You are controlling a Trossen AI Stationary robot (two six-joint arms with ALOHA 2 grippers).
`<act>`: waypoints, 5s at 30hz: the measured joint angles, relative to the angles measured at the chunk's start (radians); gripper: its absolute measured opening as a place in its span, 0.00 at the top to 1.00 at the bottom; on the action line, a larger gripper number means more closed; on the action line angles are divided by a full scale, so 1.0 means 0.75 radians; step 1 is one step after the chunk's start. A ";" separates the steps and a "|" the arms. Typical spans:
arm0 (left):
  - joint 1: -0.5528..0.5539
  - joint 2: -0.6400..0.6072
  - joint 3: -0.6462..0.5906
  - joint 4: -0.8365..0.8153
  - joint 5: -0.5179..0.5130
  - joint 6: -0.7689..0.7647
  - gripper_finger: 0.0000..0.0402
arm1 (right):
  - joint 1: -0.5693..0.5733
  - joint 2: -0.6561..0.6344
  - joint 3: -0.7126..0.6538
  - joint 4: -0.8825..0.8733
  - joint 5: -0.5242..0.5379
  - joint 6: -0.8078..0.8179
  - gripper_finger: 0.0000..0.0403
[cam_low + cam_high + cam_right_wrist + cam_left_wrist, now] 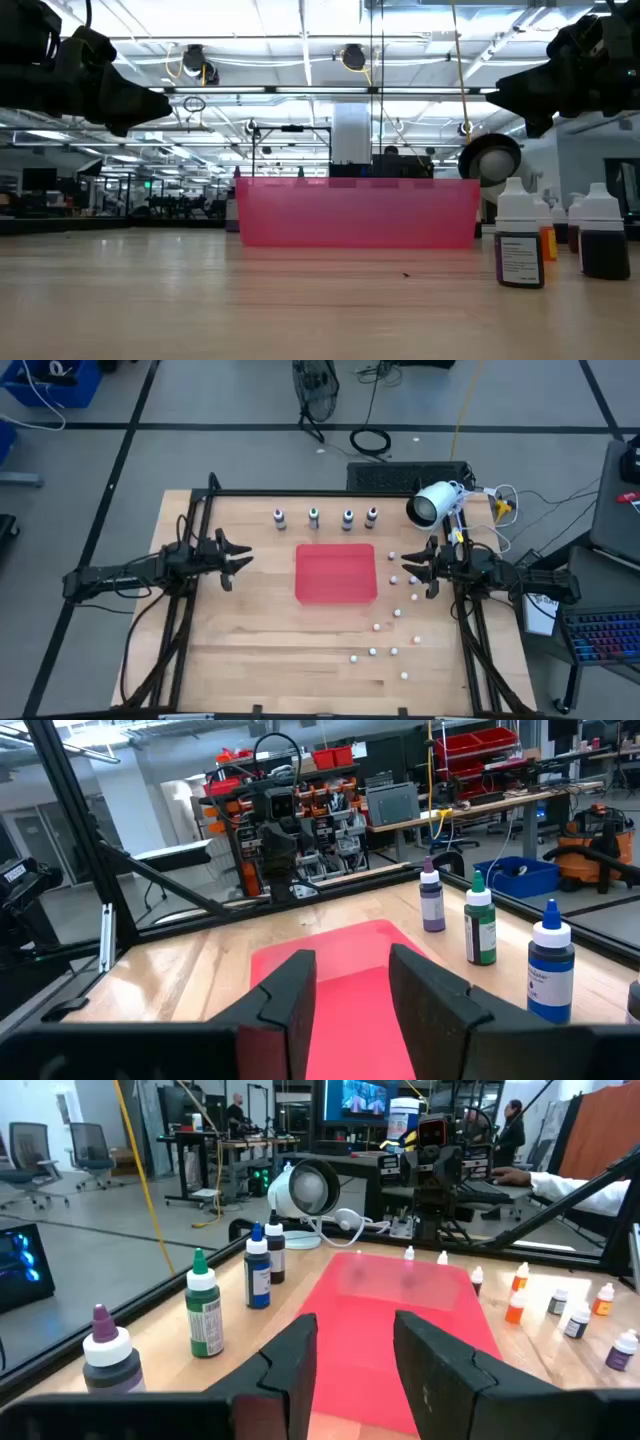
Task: Pick & Place food coloring
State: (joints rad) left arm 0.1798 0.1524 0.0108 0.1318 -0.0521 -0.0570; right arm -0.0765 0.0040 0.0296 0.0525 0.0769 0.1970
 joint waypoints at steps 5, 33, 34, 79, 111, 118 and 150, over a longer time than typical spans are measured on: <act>0.000 0.000 0.000 0.000 0.000 0.000 0.66 | 0.000 0.000 0.000 0.000 0.000 0.001 0.71; 0.000 0.000 0.000 0.000 0.000 0.000 0.66 | 0.000 0.000 0.000 0.000 0.000 0.000 0.71; 0.000 0.000 0.000 0.000 0.000 0.000 0.66 | 0.000 0.000 0.000 0.000 0.000 0.000 0.71; 0.000 0.000 0.000 0.000 0.000 0.000 0.66 | 0.000 0.000 0.000 -0.001 0.000 0.001 0.71; 0.000 0.000 0.000 0.000 0.000 0.000 0.66 | 0.000 0.000 -0.001 0.000 0.000 0.000 0.71; 0.000 0.000 0.000 0.000 0.000 0.000 0.66 | 0.000 0.001 -0.001 0.010 0.001 -0.001 0.71; 0.000 0.000 0.000 0.001 -0.001 0.000 0.66 | 0.000 0.918 0.883 -0.954 0.171 0.596 0.51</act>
State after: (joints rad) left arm 0.1797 0.1520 0.0109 0.1322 -0.0525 -0.0570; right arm -0.0765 0.6924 0.6917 -0.6630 0.2049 0.6441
